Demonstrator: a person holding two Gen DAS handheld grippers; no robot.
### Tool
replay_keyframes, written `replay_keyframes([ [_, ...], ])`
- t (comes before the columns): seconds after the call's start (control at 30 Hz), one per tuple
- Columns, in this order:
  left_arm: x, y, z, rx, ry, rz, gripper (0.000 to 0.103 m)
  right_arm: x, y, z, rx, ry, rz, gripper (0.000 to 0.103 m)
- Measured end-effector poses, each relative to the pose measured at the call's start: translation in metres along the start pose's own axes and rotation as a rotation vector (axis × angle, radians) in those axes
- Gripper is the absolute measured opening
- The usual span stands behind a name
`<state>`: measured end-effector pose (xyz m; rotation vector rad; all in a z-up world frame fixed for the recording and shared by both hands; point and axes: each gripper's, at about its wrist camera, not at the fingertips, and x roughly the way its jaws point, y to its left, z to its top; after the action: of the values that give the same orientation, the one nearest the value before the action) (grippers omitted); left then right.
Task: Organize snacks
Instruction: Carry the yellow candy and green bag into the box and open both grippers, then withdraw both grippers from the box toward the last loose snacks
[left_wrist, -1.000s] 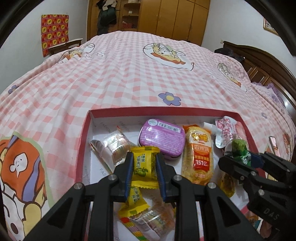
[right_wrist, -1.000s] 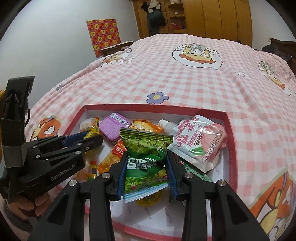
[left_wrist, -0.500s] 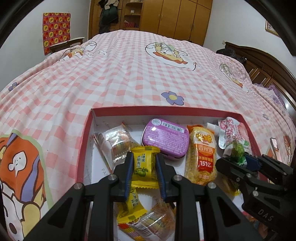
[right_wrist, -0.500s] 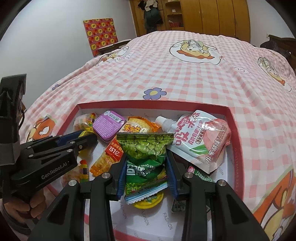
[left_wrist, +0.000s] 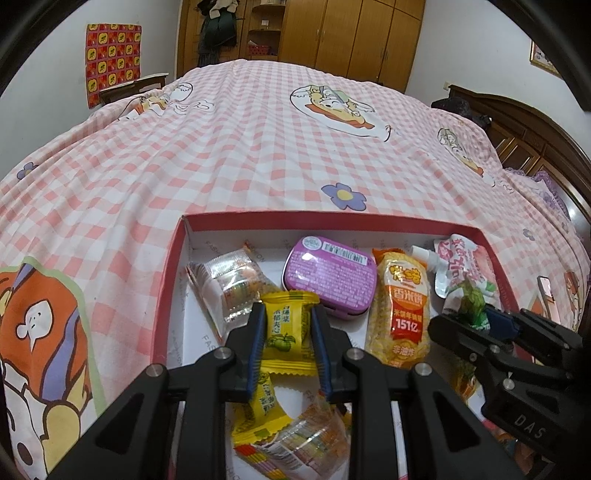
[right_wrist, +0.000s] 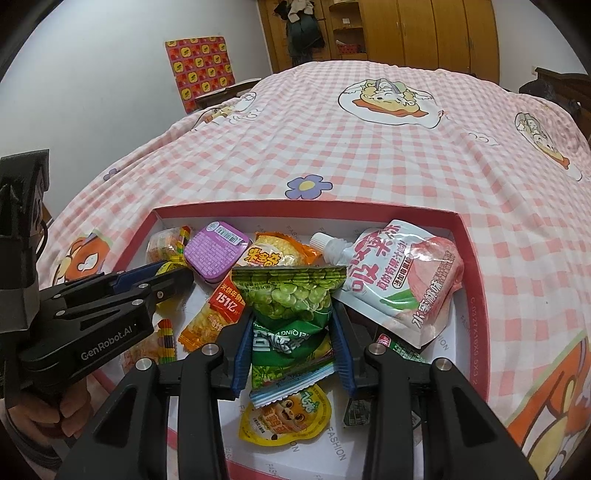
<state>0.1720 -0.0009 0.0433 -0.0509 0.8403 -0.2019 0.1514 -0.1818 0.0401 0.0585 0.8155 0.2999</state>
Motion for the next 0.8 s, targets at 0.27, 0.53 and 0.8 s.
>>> replay_keyframes([
  [0.27,-0.015,-0.004,-0.001,0.017,-0.016,-0.019,0.038,-0.007,0.0,0.002,0.006,-0.021,0.022,0.041],
  [0.53,-0.042,-0.012,-0.006,0.031,-0.041,-0.026,0.05,-0.032,0.011,0.004,-0.026,-0.089,0.039,0.049],
  [0.8,-0.064,-0.015,-0.017,0.002,-0.032,-0.049,0.052,-0.054,0.017,-0.006,-0.034,-0.102,0.047,0.049],
])
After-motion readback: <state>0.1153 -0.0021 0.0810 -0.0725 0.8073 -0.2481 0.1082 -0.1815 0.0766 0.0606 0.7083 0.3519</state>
